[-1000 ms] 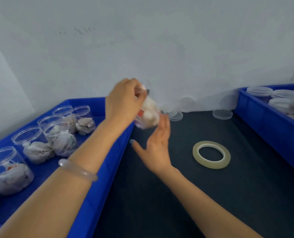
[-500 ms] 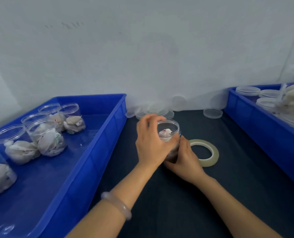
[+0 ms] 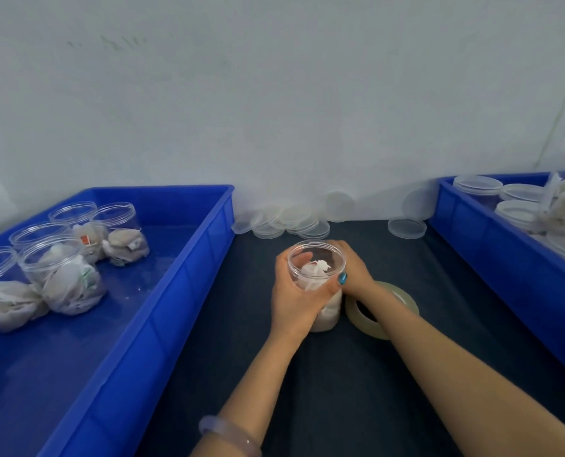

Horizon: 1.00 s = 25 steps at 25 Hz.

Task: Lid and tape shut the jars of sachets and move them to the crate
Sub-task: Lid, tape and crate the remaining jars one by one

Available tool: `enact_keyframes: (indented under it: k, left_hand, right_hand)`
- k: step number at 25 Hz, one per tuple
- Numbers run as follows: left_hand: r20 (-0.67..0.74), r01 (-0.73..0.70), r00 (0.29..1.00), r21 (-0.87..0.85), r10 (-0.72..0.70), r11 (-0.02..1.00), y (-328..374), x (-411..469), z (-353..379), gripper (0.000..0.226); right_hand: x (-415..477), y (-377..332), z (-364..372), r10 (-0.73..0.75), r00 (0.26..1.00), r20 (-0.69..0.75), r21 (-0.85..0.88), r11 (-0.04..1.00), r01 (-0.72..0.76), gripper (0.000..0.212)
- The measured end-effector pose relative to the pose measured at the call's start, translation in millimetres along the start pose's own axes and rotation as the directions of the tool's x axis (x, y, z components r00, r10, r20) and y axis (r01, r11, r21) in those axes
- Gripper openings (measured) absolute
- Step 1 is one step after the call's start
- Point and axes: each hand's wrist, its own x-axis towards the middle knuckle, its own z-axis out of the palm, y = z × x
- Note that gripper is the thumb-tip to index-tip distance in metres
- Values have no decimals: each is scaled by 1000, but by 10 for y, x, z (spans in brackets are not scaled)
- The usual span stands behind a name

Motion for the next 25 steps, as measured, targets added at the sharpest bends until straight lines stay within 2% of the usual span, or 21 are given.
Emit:
enact_keyframes:
  k: [2, 4, 7, 11, 13, 17, 21, 25]
  left_hand:
    - [-1, 17, 1000, -8, -17, 1000, -4, -1, -8, 78]
    - [7, 33, 999, -21, -33, 999, -28, 10, -30, 78]
    - [11, 25, 1000, -39, -25, 999, -62, 17, -42, 76]
    - [29, -7, 1000, -31, 8, 999, -88, 53, -46, 69]
    - [32, -12, 999, -35, 13, 999, -77, 60, -46, 68]
    - [22, -20, 1000, -22, 20, 1000, -58, 44, -36, 71]
    - [16, -14, 1000, -25, 15, 1000, -73, 43, -48, 66]
    - [35, -1, 999, -59, 3, 998, -51, 22, -75, 69]
  right_hand:
    - [198, 76, 53, 8, 1000, 22, -33, 999, -7, 46]
    - [402, 171, 108, 17, 995, 98, -191, 982, 2, 65]
    - [656, 298, 156, 69, 984, 163, -381, 924, -2, 76]
    - [797, 357, 164, 65, 974, 216, -477, 877, 47, 69]
    - [756, 321, 168, 46, 979, 199, -476, 878, 56, 64]
    - [523, 183, 183, 42, 992, 118, -307, 952, -3, 42]
    - [177, 58, 113, -9, 993, 116, -387, 921, 54, 38]
    - [-150, 118, 61, -174, 978, -113, -647, 760, 60, 32]
